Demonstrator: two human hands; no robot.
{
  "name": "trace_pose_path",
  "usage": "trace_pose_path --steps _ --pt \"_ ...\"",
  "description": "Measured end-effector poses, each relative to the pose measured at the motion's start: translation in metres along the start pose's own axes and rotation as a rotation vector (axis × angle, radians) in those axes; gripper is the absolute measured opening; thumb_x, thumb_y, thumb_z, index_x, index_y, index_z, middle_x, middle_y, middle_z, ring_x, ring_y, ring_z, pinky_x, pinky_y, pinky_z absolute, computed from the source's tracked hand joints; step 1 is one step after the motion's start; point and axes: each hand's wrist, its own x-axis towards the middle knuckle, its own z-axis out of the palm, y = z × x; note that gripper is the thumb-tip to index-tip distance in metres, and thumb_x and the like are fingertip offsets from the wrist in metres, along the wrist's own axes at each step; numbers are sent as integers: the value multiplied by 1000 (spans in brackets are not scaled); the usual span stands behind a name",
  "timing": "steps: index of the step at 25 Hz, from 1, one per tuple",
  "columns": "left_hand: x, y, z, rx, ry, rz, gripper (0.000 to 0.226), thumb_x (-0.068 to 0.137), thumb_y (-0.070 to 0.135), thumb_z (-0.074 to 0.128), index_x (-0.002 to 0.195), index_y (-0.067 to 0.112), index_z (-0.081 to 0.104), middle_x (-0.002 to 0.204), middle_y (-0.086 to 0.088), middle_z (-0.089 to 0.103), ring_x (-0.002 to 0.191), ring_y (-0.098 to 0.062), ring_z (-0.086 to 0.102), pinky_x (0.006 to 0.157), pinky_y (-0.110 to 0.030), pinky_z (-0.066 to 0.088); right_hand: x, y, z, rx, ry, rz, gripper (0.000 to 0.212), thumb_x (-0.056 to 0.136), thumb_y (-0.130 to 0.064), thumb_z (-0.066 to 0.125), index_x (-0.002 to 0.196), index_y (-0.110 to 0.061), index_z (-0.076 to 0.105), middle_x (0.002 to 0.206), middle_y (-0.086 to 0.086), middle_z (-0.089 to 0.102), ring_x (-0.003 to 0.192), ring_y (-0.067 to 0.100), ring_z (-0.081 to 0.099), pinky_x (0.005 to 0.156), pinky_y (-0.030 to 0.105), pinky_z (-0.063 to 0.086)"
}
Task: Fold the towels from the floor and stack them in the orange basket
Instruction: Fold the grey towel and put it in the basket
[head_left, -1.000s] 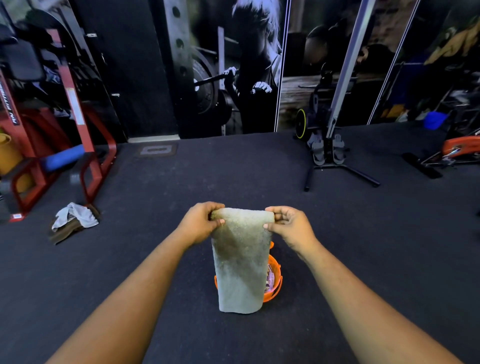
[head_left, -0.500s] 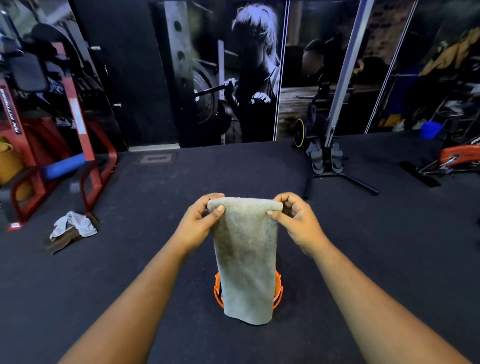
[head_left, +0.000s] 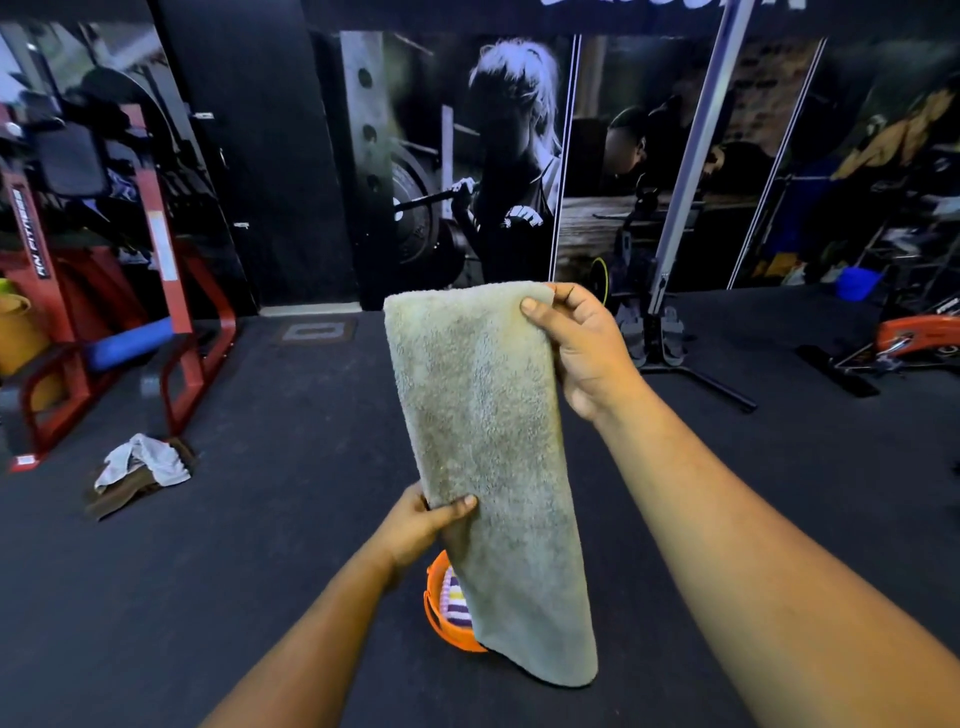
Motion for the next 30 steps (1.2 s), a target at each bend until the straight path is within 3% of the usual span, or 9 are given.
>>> trace_pose_path --steps 3,6,9,12,17,21,25,27,30 --pt "3 10 16 -118 116 22 28 95 18 70 122 9 70 112 -7 78 104 -23 75 87 -34 60 4 21 -22 -16 80 160 57 96 -62 52 126 -15 66 112 12 74 98 21 68 86 45 59" --pt "9 19 25 -225 207 10 24 98 21 67 121 12 68 108 -7 79 94 -21 77 81 -33 61 -52 97 -56 -137 -52 565 110 52 -102 45 128 -26 67 119 -1 75 107 15 71 82 35 60" --pt "15 14 15 -153 205 -14 23 98 21 68 119 10 68 111 -8 78 104 -28 74 90 -43 60 -109 167 -71 -72 -102 649 98 58 -58 93 136 -10 59 123 9 73 113 25 71 91 40 59" --pt "11 3 -4 97 167 -112 22 97 23 71 111 6 70 103 -13 78 98 -35 75 85 -47 60 -121 186 -72 -39 100 518 78 71 -11 89 140 -13 51 128 13 69 112 25 70 92 42 59" --pt "7 -6 -6 74 213 -165 26 99 27 68 113 5 70 106 -15 78 101 -36 74 88 -48 60 -119 178 -78 -154 -1 494 84 66 -9 89 138 -31 51 135 5 60 121 23 64 98 43 58" --pt "-1 -16 -14 119 17 -152 48 83 16 86 124 13 61 117 -7 75 110 -26 72 94 -42 60 -106 162 -94 -551 -226 445 81 73 3 83 139 -26 47 126 -2 61 115 17 64 95 30 56" --pt "9 3 -10 310 264 -60 77 70 20 96 127 15 44 111 -5 67 96 -17 69 85 -34 60 -85 153 -97 -941 -150 272 58 58 -22 86 109 -37 63 104 -11 70 100 16 68 83 34 56" --pt "15 19 -3 285 337 46 78 74 22 93 130 21 39 103 -5 68 85 -13 68 73 -27 59 -76 144 -94 -1006 -86 200 49 61 -30 90 103 -38 67 96 -14 72 92 9 67 79 32 54" --pt "19 32 -3 232 370 171 67 81 33 87 133 28 44 109 0 67 94 -16 70 82 -34 61 -67 134 -91 -977 -49 100 38 68 -36 92 101 -33 73 97 -14 71 92 7 64 78 28 51"
